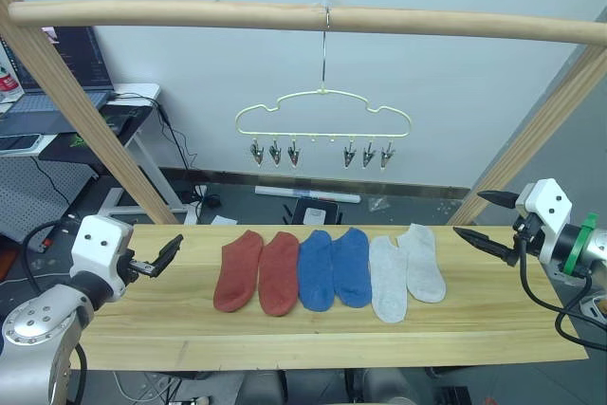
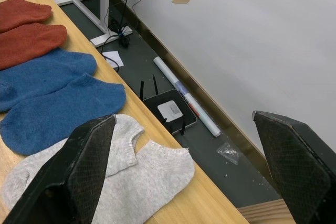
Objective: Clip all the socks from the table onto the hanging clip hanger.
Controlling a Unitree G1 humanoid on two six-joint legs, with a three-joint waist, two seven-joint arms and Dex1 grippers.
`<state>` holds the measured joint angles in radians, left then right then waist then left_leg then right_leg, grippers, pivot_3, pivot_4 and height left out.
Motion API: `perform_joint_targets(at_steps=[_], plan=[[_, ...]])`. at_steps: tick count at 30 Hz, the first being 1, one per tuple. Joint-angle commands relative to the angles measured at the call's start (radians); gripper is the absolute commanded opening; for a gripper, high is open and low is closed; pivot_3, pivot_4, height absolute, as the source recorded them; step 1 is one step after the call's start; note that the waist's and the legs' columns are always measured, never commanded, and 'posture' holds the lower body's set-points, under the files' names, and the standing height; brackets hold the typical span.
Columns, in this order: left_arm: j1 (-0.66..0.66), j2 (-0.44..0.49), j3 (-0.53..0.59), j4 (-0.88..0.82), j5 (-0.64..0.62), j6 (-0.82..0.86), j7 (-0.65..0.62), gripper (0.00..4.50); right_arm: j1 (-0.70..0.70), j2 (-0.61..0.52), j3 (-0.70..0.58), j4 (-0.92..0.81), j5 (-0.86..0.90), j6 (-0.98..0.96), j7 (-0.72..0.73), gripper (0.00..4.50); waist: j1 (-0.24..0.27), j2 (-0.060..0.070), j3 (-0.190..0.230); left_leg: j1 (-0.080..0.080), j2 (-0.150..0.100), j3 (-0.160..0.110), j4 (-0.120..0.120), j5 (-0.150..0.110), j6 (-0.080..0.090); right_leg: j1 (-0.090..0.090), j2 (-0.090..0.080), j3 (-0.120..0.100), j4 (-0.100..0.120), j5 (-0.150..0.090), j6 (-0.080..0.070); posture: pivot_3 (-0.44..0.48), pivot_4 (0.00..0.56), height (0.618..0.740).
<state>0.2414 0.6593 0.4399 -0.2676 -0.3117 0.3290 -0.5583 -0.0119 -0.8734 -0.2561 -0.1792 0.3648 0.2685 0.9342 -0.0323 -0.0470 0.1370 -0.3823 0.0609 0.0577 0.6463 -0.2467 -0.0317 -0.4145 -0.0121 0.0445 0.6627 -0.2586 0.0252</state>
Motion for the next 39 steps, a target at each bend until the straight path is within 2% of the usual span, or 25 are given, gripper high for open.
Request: perform_joint_targets(at_steps=[1, 10, 25, 30, 39], plan=[[-0.007, -0.002, 0.038, -0.018, -0.016, 0.001, 0.004, 4.49, -0.009, -0.010, -0.025, -0.015, -0.004, -0.025, 0.005, 4.37, 0.000, 0.000, 0.000, 0.000, 0.000, 0.000, 0.000, 0.000, 0.000, 0.000, 0.000, 0.000, 0.000, 0.000, 0.000, -0.010, 0.086, 0.735], [-0.015, -0.040, 0.067, -0.002, -0.024, -0.111, -0.011, 4.49, -0.008, 0.007, -0.009, -0.020, -0.019, -0.060, 0.002, 4.37, 0.001, -0.001, -0.005, 0.000, 0.000, 0.000, 0.000, 0.000, 0.000, 0.000, 0.002, 0.000, 0.000, 0.000, 0.000, -0.009, 0.085, 0.735], [-0.033, -0.063, 0.050, 0.004, 0.001, -0.136, 0.031, 4.49, -0.032, 0.053, 0.008, -0.072, -0.005, -0.042, -0.014, 4.37, 0.001, -0.001, -0.009, 0.002, 0.001, 0.000, 0.001, 0.000, 0.000, 0.002, 0.006, 0.001, 0.001, 0.001, -0.002, -0.020, 0.096, 0.735], [-0.078, -0.102, 0.018, -0.028, -0.003, -0.109, 0.076, 4.49, -0.064, 0.083, 0.031, -0.167, 0.040, 0.023, -0.035, 4.37, 0.000, -0.001, -0.008, 0.002, 0.001, -0.001, 0.001, 0.000, 0.000, 0.002, 0.006, 0.001, 0.001, 0.001, -0.002, -0.036, 0.119, 0.735], [-0.195, -0.208, -0.070, -0.096, -0.008, -0.022, 0.188, 4.49, -0.212, 0.114, 0.098, -0.351, 0.211, 0.231, -0.083, 4.37, 0.000, 0.000, -0.003, 0.003, 0.001, -0.001, 0.001, 0.000, 0.000, 0.002, 0.007, 0.001, 0.001, 0.001, -0.002, -0.076, 0.162, 0.735]])
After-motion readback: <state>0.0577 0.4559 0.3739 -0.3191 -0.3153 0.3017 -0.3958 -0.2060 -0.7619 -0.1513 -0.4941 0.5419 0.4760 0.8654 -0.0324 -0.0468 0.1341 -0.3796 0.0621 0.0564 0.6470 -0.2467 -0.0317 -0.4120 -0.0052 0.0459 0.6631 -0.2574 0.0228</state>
